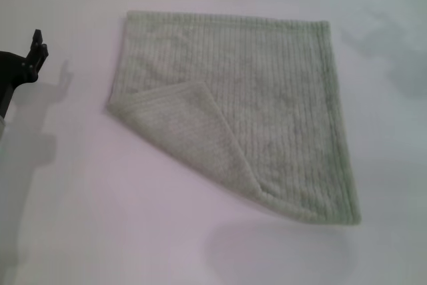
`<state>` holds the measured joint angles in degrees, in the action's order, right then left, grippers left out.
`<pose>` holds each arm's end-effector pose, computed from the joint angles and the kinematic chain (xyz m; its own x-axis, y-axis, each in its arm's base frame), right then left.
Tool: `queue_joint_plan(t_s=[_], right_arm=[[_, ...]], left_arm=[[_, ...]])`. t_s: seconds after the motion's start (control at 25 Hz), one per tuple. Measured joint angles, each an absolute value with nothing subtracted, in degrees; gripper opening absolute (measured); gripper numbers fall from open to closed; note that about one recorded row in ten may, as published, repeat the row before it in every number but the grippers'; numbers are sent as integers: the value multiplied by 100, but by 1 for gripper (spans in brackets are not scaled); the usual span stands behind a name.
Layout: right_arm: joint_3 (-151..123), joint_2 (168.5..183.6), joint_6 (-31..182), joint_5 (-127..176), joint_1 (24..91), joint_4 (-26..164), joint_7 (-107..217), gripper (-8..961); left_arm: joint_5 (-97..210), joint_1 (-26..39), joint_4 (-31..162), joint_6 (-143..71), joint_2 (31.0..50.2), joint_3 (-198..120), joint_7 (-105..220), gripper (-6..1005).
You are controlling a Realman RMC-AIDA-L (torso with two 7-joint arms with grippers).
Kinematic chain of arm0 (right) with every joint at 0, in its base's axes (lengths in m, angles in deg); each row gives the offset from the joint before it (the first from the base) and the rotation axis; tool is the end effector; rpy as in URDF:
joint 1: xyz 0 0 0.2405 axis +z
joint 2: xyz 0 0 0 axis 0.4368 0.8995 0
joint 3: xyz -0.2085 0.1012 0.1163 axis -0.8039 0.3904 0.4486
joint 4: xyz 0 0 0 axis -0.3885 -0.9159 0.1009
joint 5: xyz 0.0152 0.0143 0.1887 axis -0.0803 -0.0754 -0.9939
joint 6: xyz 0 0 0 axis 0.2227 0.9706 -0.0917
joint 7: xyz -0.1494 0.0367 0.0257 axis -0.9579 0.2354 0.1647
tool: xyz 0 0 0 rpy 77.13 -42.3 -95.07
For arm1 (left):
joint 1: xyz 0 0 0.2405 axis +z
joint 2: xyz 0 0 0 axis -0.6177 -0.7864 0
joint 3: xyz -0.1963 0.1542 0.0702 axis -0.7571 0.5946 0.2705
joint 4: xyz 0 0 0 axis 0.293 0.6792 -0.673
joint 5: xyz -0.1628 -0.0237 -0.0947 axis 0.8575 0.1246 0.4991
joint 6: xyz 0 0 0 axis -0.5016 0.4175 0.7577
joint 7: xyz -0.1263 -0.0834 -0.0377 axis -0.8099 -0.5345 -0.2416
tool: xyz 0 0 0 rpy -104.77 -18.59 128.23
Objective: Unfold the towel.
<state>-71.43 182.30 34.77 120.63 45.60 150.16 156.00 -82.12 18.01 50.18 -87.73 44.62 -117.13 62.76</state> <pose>0.1775 0.3887 0.0997 0.9160 -0.0227 -0.4006 -0.3516 -0.5262 -0.7743 -0.3451 0.3278 0.0121 0.8429 0.0143 0.5379 0.5381 -0.0067 -0.8429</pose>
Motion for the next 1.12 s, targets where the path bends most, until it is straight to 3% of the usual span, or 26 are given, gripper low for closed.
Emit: queue_joint_plan(t_s=[0.28, 0.72, 1.12], right_arm=[[-8102, 18236, 5185, 11987, 4490, 14954, 14861, 802], [-8156, 18252, 4730, 11351, 4495, 14511, 14787, 801], [-8162, 18233, 4688, 10320, 4104, 14600, 14547, 800]], left_arm=[[-8212, 1772, 5041, -8754, 4461, -11719, 6276, 799], [-8202, 1769, 5044, -8721, 4461, -11801, 6269, 795], [-8203, 1762, 4982, -8723, 4452, -11800, 6268, 791]])
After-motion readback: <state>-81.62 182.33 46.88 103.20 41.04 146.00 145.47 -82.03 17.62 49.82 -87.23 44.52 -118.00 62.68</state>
